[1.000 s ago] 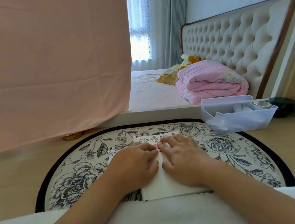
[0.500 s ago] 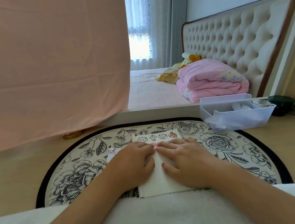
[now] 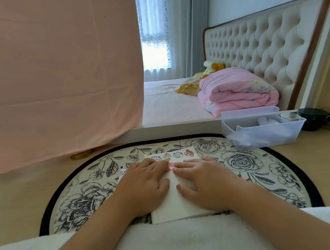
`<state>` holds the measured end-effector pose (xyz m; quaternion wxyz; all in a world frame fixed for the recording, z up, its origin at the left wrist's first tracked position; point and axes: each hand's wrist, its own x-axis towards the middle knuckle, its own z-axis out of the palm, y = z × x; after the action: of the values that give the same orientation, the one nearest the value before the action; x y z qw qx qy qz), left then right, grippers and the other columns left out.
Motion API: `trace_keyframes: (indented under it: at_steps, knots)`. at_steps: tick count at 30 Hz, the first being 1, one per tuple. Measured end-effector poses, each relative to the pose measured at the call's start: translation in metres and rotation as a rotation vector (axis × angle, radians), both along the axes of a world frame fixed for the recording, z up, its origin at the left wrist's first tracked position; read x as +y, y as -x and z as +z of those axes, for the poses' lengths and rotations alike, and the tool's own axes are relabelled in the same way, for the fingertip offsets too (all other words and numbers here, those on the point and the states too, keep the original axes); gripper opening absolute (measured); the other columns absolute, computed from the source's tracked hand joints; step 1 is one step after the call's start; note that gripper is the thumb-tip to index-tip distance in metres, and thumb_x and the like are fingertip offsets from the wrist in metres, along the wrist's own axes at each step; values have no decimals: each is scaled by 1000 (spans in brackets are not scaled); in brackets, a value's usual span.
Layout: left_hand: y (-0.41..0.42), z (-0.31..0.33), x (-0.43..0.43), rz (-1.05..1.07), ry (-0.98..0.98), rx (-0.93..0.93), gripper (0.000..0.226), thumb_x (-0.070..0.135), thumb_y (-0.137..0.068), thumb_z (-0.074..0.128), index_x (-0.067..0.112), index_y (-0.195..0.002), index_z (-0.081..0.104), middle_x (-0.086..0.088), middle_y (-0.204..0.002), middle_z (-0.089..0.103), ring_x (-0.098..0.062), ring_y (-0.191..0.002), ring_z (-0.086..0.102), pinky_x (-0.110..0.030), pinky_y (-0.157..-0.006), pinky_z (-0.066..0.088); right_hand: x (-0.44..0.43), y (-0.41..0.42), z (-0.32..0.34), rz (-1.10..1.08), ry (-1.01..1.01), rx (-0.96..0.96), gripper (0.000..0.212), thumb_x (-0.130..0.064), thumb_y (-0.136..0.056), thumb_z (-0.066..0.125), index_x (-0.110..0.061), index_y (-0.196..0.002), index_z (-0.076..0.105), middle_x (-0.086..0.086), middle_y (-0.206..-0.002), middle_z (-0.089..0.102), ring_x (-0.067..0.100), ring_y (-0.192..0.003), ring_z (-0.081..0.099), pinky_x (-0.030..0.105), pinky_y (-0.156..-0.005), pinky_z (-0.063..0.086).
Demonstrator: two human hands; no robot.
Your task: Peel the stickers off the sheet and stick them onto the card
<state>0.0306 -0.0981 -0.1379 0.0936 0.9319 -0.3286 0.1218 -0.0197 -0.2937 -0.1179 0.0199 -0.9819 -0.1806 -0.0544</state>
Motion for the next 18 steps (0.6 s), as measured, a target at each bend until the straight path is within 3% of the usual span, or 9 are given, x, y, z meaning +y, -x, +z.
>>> trace_keyframes:
  at_steps: [4, 10, 14, 18]
  knots:
    - [-2, 1, 1, -26, 49, -20, 56, 50, -89, 17, 29, -128, 52, 14, -129, 60, -10, -128, 45, -33, -106, 34, 1, 5, 2, -17, -45, -17, 54, -52, -101, 39, -30, -149, 43, -11, -158, 39, 12, -144, 34, 34, -117, 23]
    - [0, 9, 15, 50, 243, 1, 42, 45, -95, 49, 34, -135, 53, 17, -138, 53, -5, -130, 43, -32, -109, 37, 5, 4, 7, -60, -74, -30, 49, -50, -99, 43, -30, -144, 48, -11, -145, 47, 14, -131, 45, 35, -112, 32]
    - [-6, 20, 44, 143, 266, -39, 34, 36, -96, 54, 32, -130, 57, 16, -132, 55, -6, -123, 46, -27, -101, 40, 18, -4, 18, -64, -136, -74, 47, -46, -100, 45, -32, -145, 48, -13, -143, 50, 14, -128, 49, 37, -109, 38]
    - [-13, 16, 78, 230, 199, -17, 35, 33, -96, 54, 30, -131, 58, 15, -130, 57, -7, -119, 47, -24, -96, 40, 47, -18, 25, -21, -234, -74, 38, -41, -100, 48, -36, -138, 55, -17, -134, 57, 12, -113, 59, 32, -96, 47]
